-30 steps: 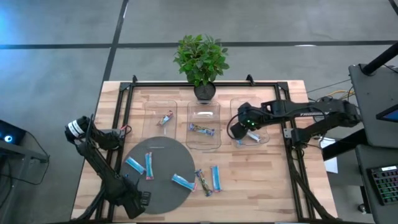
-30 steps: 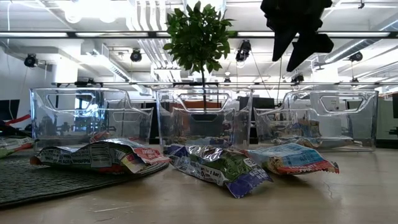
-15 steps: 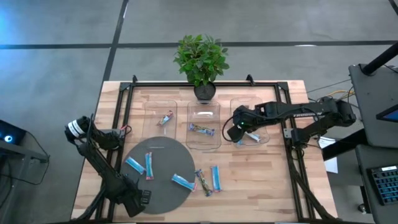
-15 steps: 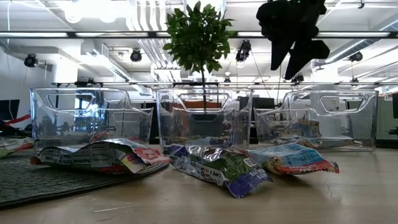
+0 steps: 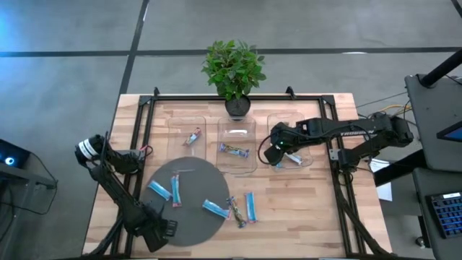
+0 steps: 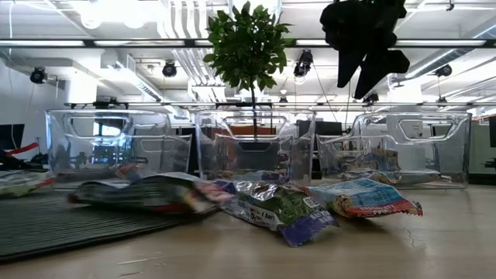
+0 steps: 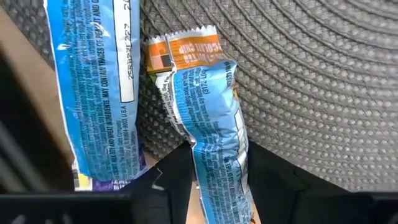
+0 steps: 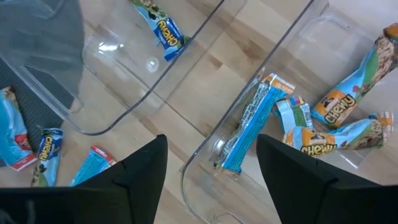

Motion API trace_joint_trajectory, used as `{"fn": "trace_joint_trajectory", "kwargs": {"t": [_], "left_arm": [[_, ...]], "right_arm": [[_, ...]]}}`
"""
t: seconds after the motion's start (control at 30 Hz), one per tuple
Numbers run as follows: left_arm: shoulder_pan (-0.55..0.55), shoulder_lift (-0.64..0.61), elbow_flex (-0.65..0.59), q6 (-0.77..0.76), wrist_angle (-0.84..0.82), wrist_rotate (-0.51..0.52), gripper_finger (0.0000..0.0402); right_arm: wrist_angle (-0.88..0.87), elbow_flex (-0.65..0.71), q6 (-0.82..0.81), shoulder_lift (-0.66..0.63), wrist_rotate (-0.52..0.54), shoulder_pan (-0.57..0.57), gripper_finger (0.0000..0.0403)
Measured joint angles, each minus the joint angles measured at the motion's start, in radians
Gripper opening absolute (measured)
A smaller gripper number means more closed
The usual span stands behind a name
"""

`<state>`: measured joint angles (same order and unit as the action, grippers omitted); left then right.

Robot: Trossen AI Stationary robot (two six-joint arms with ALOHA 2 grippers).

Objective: Pick and place Granola Bars by type
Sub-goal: Put the yellow granola bar into the right transparent bin

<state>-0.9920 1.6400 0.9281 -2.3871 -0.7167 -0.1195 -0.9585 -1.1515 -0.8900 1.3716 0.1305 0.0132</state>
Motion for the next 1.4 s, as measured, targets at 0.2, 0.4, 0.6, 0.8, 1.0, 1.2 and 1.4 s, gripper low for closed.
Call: {"fn": "trace_joint_trajectory", "kwargs": {"t": [0.2, 0.4, 0.6, 0.8, 1.0, 1.2, 1.4], "left_arm": [[0.002, -0.022, 0.016, 0.011, -0.021, 0.115, 0.0096], [0.001, -0.044, 0.022, 0.02, -0.03, 0.179, 0.006], [-0.009, -0.153, 0.059, 0.134, 0.006, 0.602, 0.0054], [-0.09, -0.37, 0.038, 0.572, 0.196, 1.374, 0.0053], [-0.09, -0.547, -0.034, 0.728, 0.225, 1.416, 0.0053], [-0.041, -0.635, -0.146, 0.927, 0.465, 1.411, 0.0053], [0.074, -0.638, -0.263, 1.244, 0.868, 1.257, 0.0053]], "right_arm": [[0.012, 0.0, 0.004, -0.001, 0.011, 0.0, 0.0231], [0.016, 0.0, 0.004, -0.001, 0.026, 0.0, 0.0225], [0.021, -0.002, 0.004, -0.002, 0.026, 0.0, 0.0224], [0.03, -0.037, 0.016, -0.004, 0.016, 0.0, 0.0224], [0.03, -0.085, 0.036, -0.006, -0.001, -0.007, 0.0224], [0.121, -0.116, 0.006, -0.028, -0.049, -0.041, 0.0224], [0.611, -0.092, -0.071, 0.003, -0.244, -0.048, 0.0224]]}}
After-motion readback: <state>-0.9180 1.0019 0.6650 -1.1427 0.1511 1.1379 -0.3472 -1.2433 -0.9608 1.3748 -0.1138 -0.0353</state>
